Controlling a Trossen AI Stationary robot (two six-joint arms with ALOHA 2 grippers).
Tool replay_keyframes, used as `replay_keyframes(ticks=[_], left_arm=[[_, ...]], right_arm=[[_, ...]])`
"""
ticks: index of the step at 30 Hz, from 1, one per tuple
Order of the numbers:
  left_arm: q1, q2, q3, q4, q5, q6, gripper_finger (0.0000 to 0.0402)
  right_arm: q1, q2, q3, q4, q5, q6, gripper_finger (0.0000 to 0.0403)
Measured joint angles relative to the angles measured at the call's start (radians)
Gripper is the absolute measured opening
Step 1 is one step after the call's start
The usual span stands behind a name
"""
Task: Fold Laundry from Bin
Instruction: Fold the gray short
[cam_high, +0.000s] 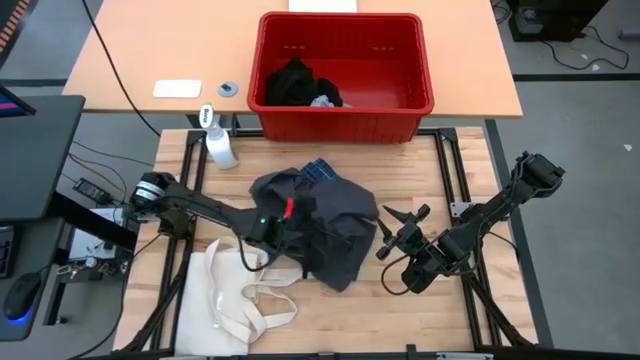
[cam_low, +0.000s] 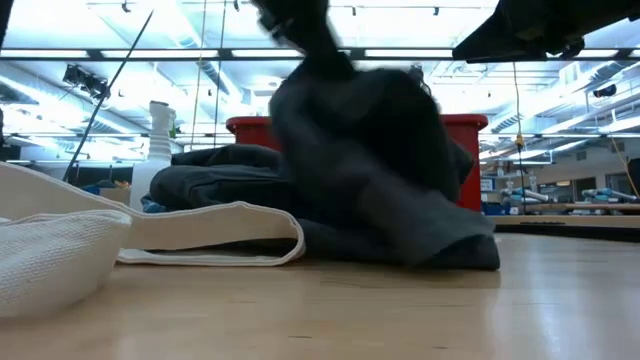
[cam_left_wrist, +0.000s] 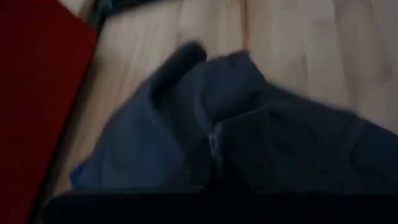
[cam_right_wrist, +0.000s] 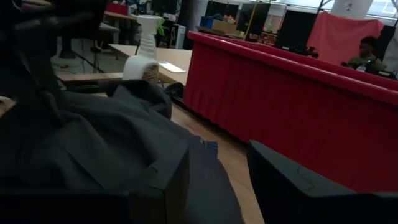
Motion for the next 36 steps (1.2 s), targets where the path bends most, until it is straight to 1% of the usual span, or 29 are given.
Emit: replay_keyframes(ticks=[3,6,9,11,13,16,19,21,24,27,30,33,36], left_arm=[[0.0,0.013,-0.003,-0.114,-0.059,-0.084,0.0029],[0.01,0.024,-0.057,-0.117,-0.121,-0.107,0.0029],[0.037,0.025,-0.155,0.013,-0.115,-0.074,0.0029],[0.052,0.025,-0.223,0.112,-0.114,-0.037,0.0031],[0.062,0.026,-0.27,0.182,-0.114,0.004,0.0039],[0.07,0.026,-0.304,0.251,-0.116,0.037,0.007],[0.073,0.026,-0.295,0.255,-0.122,0.049,0.0112],[0.069,0.025,-0.276,0.248,-0.123,0.074,0.0141],[0.046,0.003,-0.226,0.178,-0.123,0.095,0.0181],[0.011,-0.04,-0.161,0.128,-0.125,0.098,0.021],[-0.021,-0.059,-0.121,0.128,-0.126,0.102,0.0227],[-0.037,-0.052,-0.111,0.147,-0.124,0.119,0.0232],[-0.035,-0.01,-0.11,0.231,-0.122,0.128,0.0233]], right_arm=[[0.004,0.0,0.0,0.014,-0.008,-0.011,0.0168],[0.004,-0.001,0.0,0.029,-0.042,-0.027,0.0168],[0.004,0.0,0.0,0.03,-0.132,-0.028,0.0168],[0.004,0.0,0.0,0.03,-0.172,-0.032,0.0168],[0.004,0.0,0.0,0.032,-0.181,-0.035,0.0168],[0.003,0.0,0.0,0.031,-0.174,-0.039,0.0168],[0.002,0.0,0.0,0.031,-0.183,-0.043,0.0168],[0.002,0.0,0.0,0.032,-0.21,-0.043,0.0168],[0.002,0.0,0.0,0.032,-0.261,-0.043,0.0168],[0.002,0.0,0.0,0.03,-0.268,-0.043,0.0168],[-0.001,0.0,0.0,0.031,-0.248,-0.043,0.0168],[-0.006,0.0,0.0,0.039,-0.23,-0.043,0.0168],[-0.011,0.0,0.0,0.044,-0.2,-0.053,0.0168]])
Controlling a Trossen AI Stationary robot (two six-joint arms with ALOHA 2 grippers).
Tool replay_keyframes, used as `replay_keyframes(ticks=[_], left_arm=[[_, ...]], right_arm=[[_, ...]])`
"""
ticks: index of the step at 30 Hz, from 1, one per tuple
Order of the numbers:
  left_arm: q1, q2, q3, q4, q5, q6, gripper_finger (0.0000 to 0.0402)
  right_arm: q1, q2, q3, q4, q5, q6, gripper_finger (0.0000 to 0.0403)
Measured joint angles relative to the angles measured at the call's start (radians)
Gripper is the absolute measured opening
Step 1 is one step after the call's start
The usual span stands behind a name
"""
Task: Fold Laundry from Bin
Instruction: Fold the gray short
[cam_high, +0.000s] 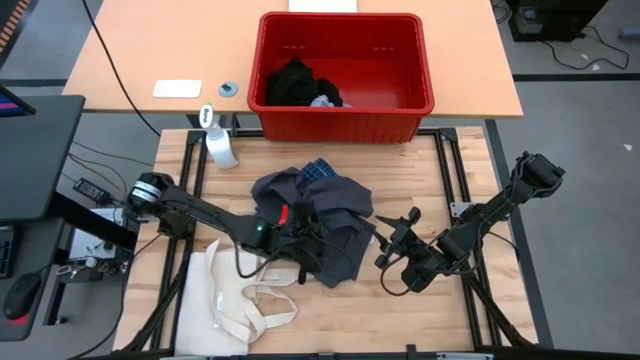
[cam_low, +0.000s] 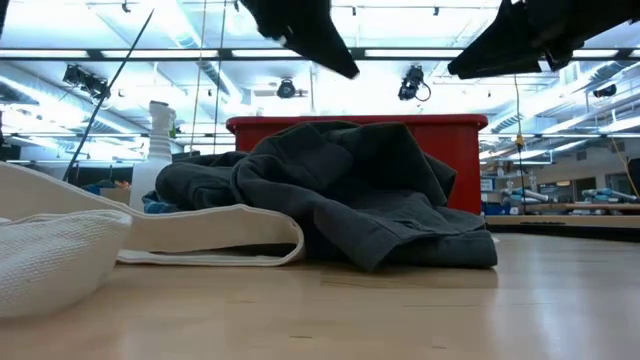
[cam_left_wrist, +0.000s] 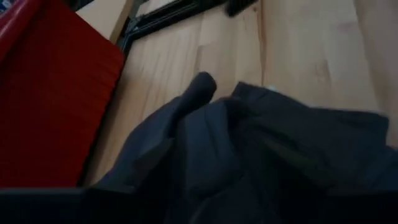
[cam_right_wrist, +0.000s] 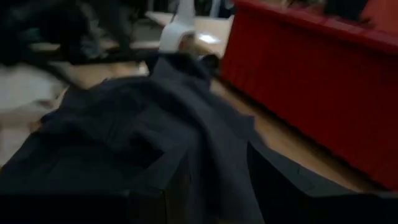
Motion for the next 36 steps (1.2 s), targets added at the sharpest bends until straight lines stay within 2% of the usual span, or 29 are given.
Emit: replay_keyframes(ticks=[5,7,14,26,31,36], left_arm=[[0.01,0.109,-0.002,0.189,0.029,0.136,0.0234],[0.018,0.15,-0.001,0.245,0.034,0.197,0.0234],[0.087,0.26,0.06,0.322,0.026,0.352,0.0234],[0.121,0.381,0.204,0.17,-0.014,0.646,0.0225],[0.141,0.381,0.208,0.123,-0.023,0.668,0.0184],[0.141,0.381,0.208,0.163,-0.022,0.603,0.009]], right_arm=[[0.026,-0.002,0.0,0.037,0.265,-0.004,0.0168],[0.06,-0.002,0.0,0.054,0.32,-0.026,0.0168],[0.123,-0.019,0.0,0.072,0.325,-0.08,0.0168],[0.125,-0.018,0.0,0.07,0.326,-0.079,0.0168],[0.123,-0.018,0.0,0.069,0.326,-0.079,0.0168],[0.123,-0.018,0.0,0.069,0.326,-0.079,0.0168]])
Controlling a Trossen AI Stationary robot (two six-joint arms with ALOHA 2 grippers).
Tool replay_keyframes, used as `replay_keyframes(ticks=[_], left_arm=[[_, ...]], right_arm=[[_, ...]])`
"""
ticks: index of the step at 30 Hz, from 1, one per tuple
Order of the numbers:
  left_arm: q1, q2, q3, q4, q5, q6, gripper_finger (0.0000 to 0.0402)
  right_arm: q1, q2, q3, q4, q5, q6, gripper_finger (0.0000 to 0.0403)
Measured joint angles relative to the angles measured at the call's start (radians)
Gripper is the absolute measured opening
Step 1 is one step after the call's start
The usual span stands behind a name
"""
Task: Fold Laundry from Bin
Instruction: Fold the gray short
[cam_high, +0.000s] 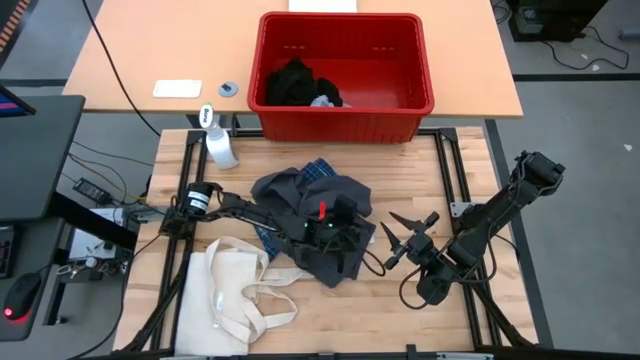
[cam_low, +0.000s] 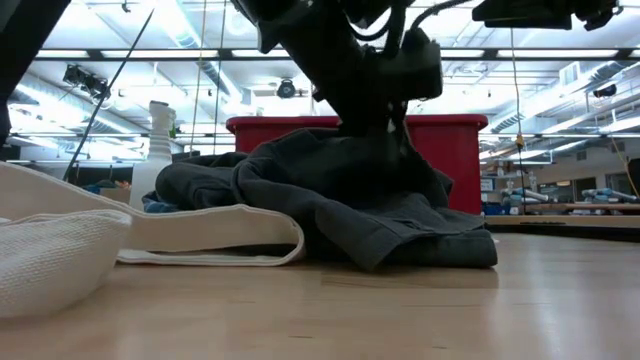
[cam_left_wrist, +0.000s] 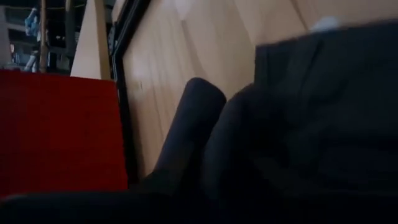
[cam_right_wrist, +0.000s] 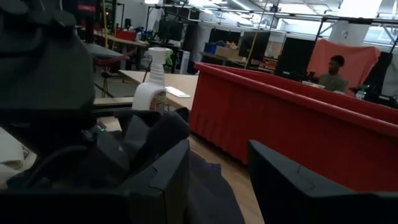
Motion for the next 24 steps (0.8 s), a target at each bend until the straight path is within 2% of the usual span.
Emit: replay_keyframes(ticks=[2,4,9,14,19,22,24], left_arm=[[-0.006,-0.001,0.0,0.048,0.0,-0.032,0.0041],[-0.009,-0.01,-0.001,0.095,0.012,-0.036,0.0015],[-0.008,-0.038,-0.001,0.246,0.017,-0.034,0.003],[0.011,-0.12,-0.001,0.234,-0.119,-0.094,0.0027],[0.02,-0.219,-0.01,0.196,-0.094,-0.251,0.0019],[0.014,-0.268,-0.082,0.209,-0.086,-0.298,0.0019],[0.012,-0.307,-0.179,0.248,-0.098,-0.325,0.0019]], right_arm=[[0.0,0.0,0.0,0.0,0.0,0.0,0.0168],[0.0,0.0,0.0,-0.001,0.0,0.0,0.0168],[0.002,0.0,0.0,0.0,0.0,-0.001,0.0168],[0.024,0.001,0.0,0.006,0.0,-0.031,0.0168],[0.036,0.001,0.0,0.005,0.0,-0.05,0.0168],[0.037,0.001,0.0,0.005,0.0,-0.05,0.0168],[0.037,0.001,0.0,0.006,0.0,-0.046,0.0168]])
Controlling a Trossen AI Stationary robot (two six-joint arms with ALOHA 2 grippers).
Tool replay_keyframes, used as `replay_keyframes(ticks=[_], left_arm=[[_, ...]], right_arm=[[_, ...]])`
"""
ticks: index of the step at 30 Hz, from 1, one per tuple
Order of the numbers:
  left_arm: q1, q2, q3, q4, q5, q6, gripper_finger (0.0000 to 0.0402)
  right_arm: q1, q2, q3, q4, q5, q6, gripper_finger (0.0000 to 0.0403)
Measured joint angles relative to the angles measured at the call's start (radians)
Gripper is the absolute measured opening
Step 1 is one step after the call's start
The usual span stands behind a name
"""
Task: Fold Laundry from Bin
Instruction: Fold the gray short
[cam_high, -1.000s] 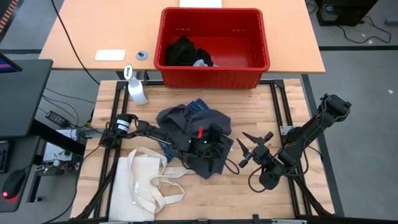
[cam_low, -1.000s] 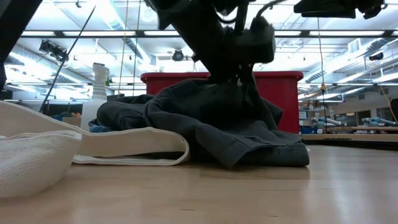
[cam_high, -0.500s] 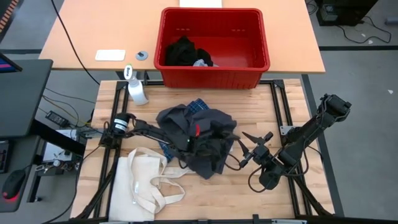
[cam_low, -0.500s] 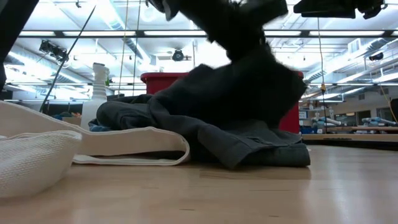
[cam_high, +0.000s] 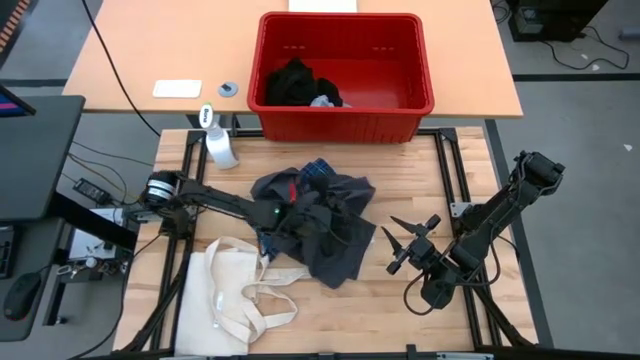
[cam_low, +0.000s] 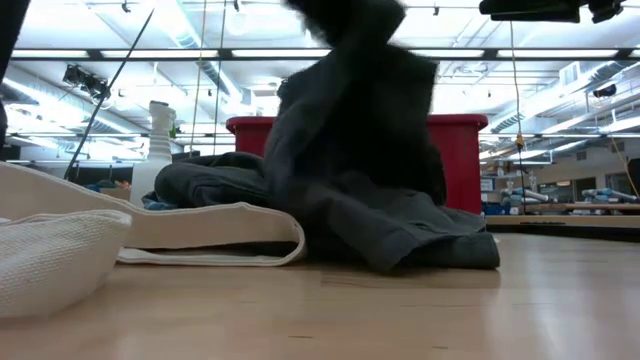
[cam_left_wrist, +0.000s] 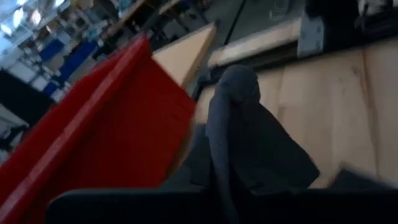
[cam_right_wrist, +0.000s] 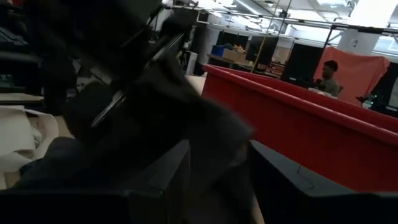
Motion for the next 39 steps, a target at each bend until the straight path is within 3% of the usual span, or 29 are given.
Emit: replay_keyframes(ticks=[2,9,16,22,29,35,39], left_arm=[[0.002,-0.057,-0.142,0.135,-0.003,-0.027,0.0019],[0.008,-0.272,-0.7,0.89,0.024,-0.133,0.0019],[0.002,-0.38,-0.926,1.167,0.051,-0.356,0.0024],[0.004,-0.382,-1.075,1.459,0.049,-0.423,0.0028],[0.006,-0.404,-1.173,1.486,-0.026,-0.484,0.0025],[-0.036,-0.422,-1.209,1.487,-0.074,-0.399,0.0027],[-0.094,-0.435,-1.216,1.487,-0.162,-0.305,0.0027]], right_arm=[[0.0,0.0,0.0,0.0,0.0,0.002,0.0168],[0.0,0.0,0.0,0.002,0.0,0.001,0.0168],[-0.031,0.0,0.0,0.02,0.0,0.001,0.0168],[-0.031,0.0,0.0,0.026,-0.004,0.001,0.0168],[-0.029,0.0,0.0,0.023,-0.04,-0.005,0.0168],[-0.062,0.0,0.0,0.019,-0.303,0.03,0.0168],[-0.088,0.001,0.0,0.027,-0.311,0.031,0.0168]])
